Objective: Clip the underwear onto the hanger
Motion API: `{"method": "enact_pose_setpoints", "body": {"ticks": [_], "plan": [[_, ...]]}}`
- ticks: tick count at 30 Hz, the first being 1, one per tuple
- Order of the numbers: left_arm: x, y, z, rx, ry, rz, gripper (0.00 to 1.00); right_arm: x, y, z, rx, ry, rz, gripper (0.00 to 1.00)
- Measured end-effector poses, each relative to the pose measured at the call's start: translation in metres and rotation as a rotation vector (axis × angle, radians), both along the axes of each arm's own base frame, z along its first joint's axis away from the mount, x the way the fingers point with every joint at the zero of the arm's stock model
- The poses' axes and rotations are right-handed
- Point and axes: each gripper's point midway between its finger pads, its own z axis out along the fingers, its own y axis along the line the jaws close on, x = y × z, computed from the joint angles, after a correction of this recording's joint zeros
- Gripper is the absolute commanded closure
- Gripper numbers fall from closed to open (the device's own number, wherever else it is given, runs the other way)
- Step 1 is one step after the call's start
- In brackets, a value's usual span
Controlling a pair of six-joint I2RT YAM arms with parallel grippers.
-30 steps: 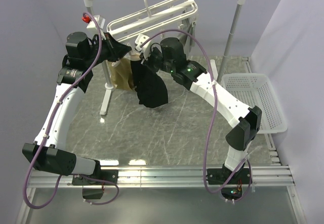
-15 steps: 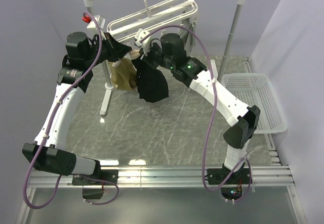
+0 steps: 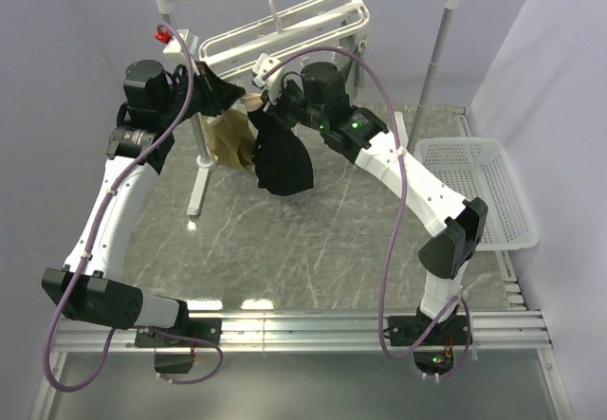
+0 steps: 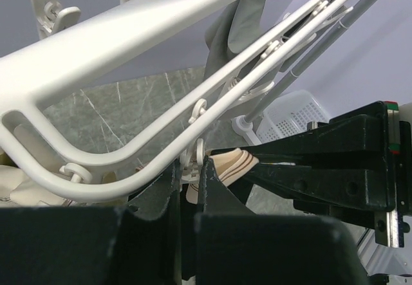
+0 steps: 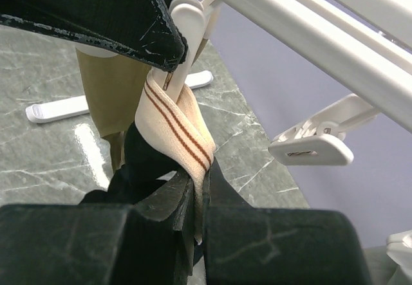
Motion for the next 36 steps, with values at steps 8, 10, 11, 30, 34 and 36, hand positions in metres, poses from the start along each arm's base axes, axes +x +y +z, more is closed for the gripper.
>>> {"method": "enact_pose_setpoints", "body": {"ticks": [8,10,11,30,34,36], "plan": [[0.000,0.001,-0.003,0.017,0.000,0.003,0.92,-0.002,0.000,0.010,0.016,-0.003,0.005,1.00],[0.000,0.000,-0.003,0.017,0.000,0.002,0.88,-0.004,0.000,0.015,0.024,-0.007,0.008,1.00],[0.000,0.000,-0.003,0.017,0.000,0.001,0.86,-0.005,0.000,0.019,0.028,-0.008,0.012,1.00],[-0.002,0.000,-0.007,0.020,0.024,0.007,0.48,-0.006,0.001,0.020,0.024,0.003,0.021,1.00],[-0.003,0.005,-0.003,0.011,0.017,0.020,0.38,-0.006,0.002,0.020,0.025,0.003,0.022,1.00],[-0.006,0.009,0.004,-0.004,0.001,0.023,0.31,-0.006,0.002,0.020,0.025,0.003,0.023,1.00]]}}
